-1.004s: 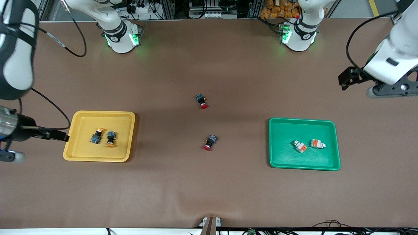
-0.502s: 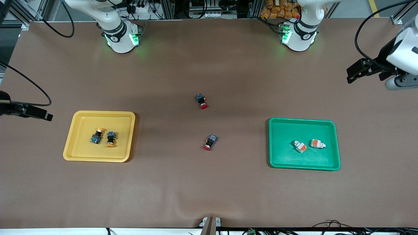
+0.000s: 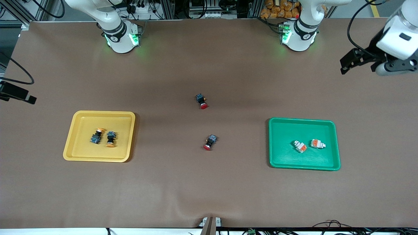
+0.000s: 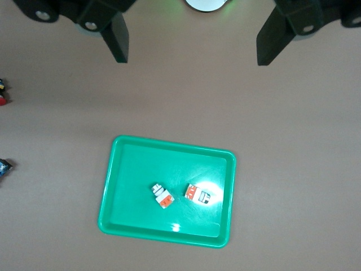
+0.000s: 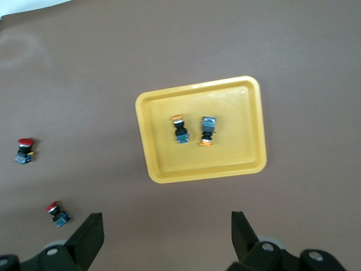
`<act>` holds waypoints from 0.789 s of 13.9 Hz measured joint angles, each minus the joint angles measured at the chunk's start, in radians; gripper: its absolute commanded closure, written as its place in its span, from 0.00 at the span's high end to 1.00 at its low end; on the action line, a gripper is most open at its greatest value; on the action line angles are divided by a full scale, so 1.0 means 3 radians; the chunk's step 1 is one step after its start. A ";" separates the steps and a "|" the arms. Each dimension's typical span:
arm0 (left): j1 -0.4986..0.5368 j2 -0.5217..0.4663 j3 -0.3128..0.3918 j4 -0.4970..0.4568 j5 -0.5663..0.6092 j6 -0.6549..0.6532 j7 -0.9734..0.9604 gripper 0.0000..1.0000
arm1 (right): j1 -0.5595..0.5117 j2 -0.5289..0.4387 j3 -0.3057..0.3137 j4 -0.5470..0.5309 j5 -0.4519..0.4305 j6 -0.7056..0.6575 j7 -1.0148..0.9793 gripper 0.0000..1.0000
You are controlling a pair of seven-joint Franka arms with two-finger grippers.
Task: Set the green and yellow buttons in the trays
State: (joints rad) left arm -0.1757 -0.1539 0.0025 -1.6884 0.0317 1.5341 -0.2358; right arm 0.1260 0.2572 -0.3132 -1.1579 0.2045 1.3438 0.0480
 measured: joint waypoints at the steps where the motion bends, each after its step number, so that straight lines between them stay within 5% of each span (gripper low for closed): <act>1: -0.0038 -0.0080 0.0033 -0.0065 -0.0006 0.0006 0.0001 1.00 | -0.0169 -0.0001 0.0154 0.0000 -0.0028 -0.0043 -0.0004 1.00; 6: -0.0045 -0.0185 0.0081 -0.0023 -0.0013 -0.0027 0.0088 1.00 | -0.0377 -0.0130 0.0617 -0.0020 -0.0353 -0.0101 -0.0010 1.00; 11: -0.0046 0.0044 0.0082 0.0265 -0.0013 -0.0229 0.0089 1.00 | -0.0378 -0.0620 0.0695 -0.0676 -0.0422 0.0136 -0.0012 1.00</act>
State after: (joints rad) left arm -0.1896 -0.1409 0.0272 -1.6087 0.0277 1.4654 -0.2089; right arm 0.0125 0.0712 -0.1048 -1.3606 0.0780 1.3846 0.0444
